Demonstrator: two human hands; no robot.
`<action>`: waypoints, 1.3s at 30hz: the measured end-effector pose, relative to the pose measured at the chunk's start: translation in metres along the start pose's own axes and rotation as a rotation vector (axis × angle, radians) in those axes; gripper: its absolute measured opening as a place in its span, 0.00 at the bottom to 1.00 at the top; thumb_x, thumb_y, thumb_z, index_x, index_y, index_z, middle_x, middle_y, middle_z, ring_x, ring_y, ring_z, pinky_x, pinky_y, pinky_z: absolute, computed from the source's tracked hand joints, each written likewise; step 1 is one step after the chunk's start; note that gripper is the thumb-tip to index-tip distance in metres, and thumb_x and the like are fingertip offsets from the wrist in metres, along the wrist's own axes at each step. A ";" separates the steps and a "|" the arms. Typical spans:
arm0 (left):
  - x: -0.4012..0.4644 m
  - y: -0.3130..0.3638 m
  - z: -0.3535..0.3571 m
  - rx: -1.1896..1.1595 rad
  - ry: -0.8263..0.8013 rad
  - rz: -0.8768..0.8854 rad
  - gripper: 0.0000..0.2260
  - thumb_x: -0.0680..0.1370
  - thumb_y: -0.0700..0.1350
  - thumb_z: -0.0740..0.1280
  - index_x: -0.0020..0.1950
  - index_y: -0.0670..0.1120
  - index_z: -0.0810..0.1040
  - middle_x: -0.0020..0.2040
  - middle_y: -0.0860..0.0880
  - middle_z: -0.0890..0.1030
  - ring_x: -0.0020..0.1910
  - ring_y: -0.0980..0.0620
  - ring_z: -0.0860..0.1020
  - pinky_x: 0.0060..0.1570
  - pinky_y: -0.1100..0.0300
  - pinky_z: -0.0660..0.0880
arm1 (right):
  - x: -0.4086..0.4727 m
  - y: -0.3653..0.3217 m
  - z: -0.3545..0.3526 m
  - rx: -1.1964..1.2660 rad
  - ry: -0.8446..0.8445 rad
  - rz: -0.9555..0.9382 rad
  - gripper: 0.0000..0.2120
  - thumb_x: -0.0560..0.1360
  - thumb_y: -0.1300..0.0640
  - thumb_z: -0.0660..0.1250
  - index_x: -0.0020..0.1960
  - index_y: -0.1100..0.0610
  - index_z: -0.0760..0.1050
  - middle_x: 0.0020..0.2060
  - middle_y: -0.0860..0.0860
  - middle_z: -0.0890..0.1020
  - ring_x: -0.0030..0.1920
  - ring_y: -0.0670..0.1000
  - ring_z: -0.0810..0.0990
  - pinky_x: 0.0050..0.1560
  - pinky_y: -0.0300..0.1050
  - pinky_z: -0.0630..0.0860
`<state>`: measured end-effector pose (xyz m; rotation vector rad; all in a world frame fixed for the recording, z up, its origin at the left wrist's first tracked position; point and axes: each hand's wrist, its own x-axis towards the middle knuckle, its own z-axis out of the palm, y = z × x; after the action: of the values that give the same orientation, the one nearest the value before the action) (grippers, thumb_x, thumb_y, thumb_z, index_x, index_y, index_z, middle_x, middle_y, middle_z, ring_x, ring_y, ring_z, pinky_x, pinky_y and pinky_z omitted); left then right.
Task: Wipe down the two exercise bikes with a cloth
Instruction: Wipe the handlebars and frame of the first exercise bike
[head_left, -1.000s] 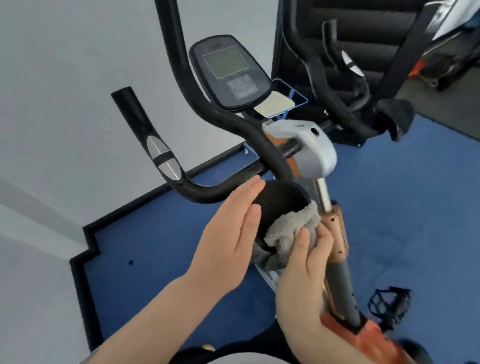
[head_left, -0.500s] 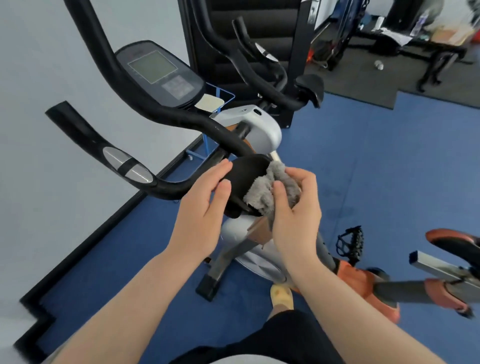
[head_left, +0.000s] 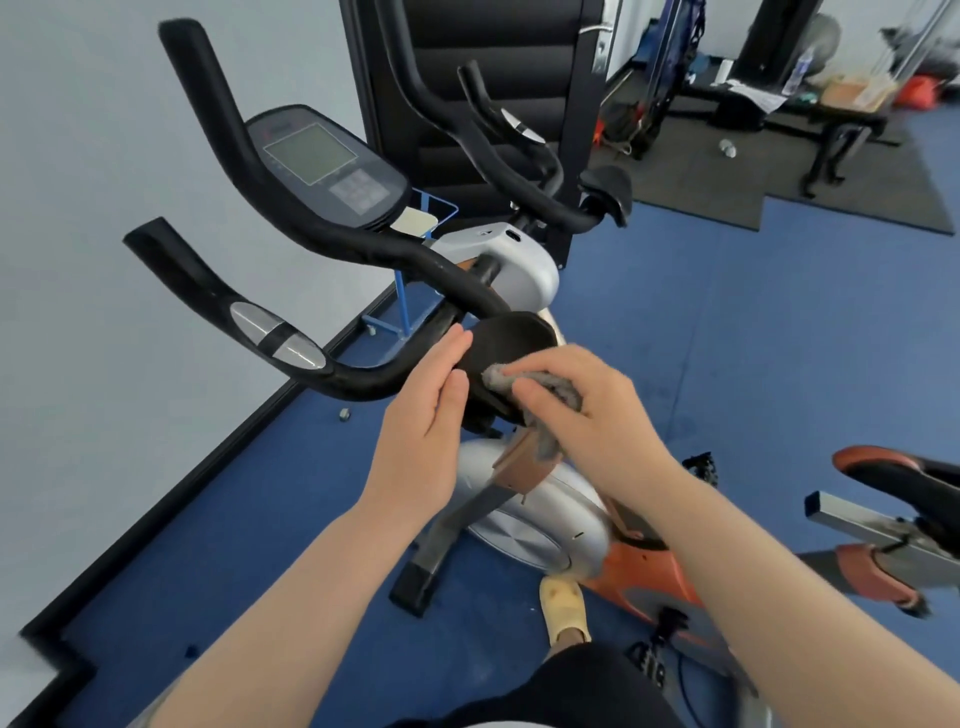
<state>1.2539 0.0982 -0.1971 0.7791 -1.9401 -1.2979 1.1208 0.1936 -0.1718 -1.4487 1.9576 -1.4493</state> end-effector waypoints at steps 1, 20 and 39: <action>0.001 0.000 -0.001 -0.018 -0.001 0.001 0.16 0.85 0.42 0.55 0.71 0.54 0.69 0.72 0.60 0.70 0.69 0.70 0.65 0.65 0.76 0.61 | 0.005 -0.006 0.001 0.022 0.011 -0.026 0.08 0.77 0.57 0.67 0.51 0.45 0.80 0.48 0.40 0.79 0.47 0.40 0.79 0.49 0.33 0.75; 0.005 0.007 0.000 -0.048 0.025 -0.043 0.16 0.83 0.40 0.58 0.70 0.52 0.73 0.67 0.62 0.73 0.65 0.71 0.69 0.59 0.78 0.65 | 0.005 0.013 -0.001 -0.129 0.091 -0.092 0.12 0.77 0.62 0.68 0.56 0.50 0.81 0.53 0.43 0.79 0.57 0.45 0.77 0.59 0.47 0.75; 0.026 0.026 0.018 -0.076 0.341 -0.086 0.14 0.76 0.42 0.59 0.55 0.52 0.79 0.49 0.59 0.82 0.50 0.60 0.79 0.49 0.70 0.74 | 0.063 0.014 -0.010 -0.333 -0.112 -0.483 0.12 0.74 0.66 0.69 0.55 0.56 0.82 0.55 0.50 0.80 0.54 0.51 0.76 0.57 0.43 0.72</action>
<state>1.2210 0.0960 -0.1722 0.9840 -1.5935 -1.1918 1.0777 0.1454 -0.1603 -2.2211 1.9292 -1.2075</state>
